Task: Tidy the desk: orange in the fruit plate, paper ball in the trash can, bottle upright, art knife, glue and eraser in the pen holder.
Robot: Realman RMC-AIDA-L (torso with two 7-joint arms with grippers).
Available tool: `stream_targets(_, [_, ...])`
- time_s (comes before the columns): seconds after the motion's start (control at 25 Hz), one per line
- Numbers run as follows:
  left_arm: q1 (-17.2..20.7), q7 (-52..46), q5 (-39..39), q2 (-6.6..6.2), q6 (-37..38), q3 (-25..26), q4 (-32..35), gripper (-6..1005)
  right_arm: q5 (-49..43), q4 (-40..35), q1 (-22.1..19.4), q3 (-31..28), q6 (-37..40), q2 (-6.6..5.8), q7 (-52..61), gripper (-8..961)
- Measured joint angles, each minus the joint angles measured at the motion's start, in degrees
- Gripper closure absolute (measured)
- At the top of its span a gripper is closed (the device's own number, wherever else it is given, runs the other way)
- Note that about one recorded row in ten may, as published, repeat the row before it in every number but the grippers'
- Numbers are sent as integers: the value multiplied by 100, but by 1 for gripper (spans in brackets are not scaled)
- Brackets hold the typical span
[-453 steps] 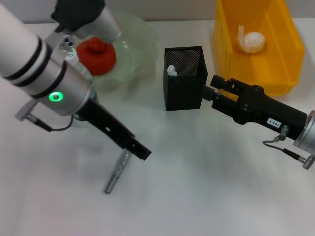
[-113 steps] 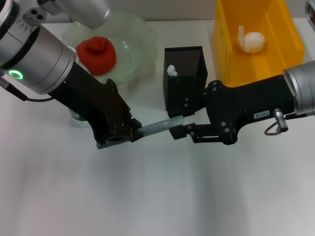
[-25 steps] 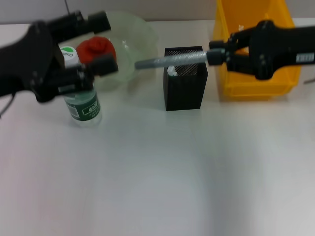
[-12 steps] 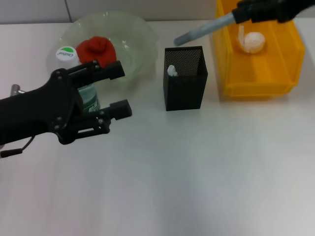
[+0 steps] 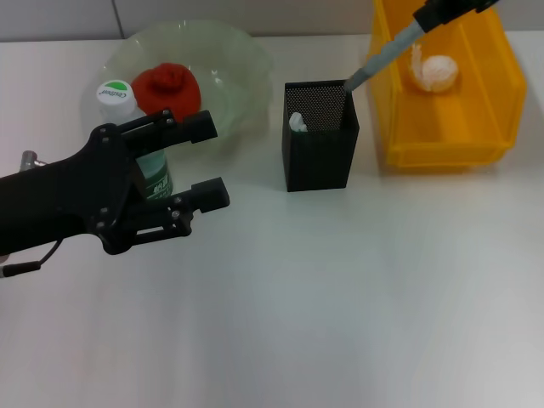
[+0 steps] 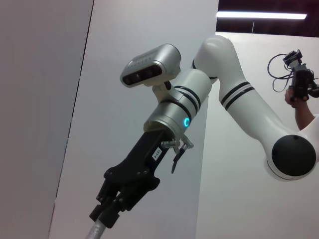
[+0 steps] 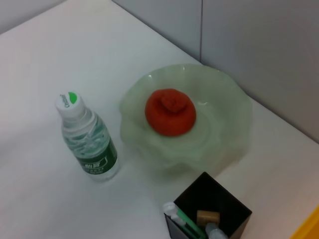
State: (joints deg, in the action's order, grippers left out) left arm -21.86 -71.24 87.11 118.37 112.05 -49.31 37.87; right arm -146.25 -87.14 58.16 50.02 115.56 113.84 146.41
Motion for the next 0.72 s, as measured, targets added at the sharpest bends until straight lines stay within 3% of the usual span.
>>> stream_targets(0.16, [5,27,0,6,6,-19,-68,241,-15,234,58,205,-196,11,6,762])
stream_targets(0.56, [7,57,-3,-4,16,-141,-131,241,-160,884,-12,834,-988,178,-15,758])
stream_targets(0.72, [7,58,-6,0,10,-141,-132,241,-521,1098,-13,1084,-1385,359,-70,757])
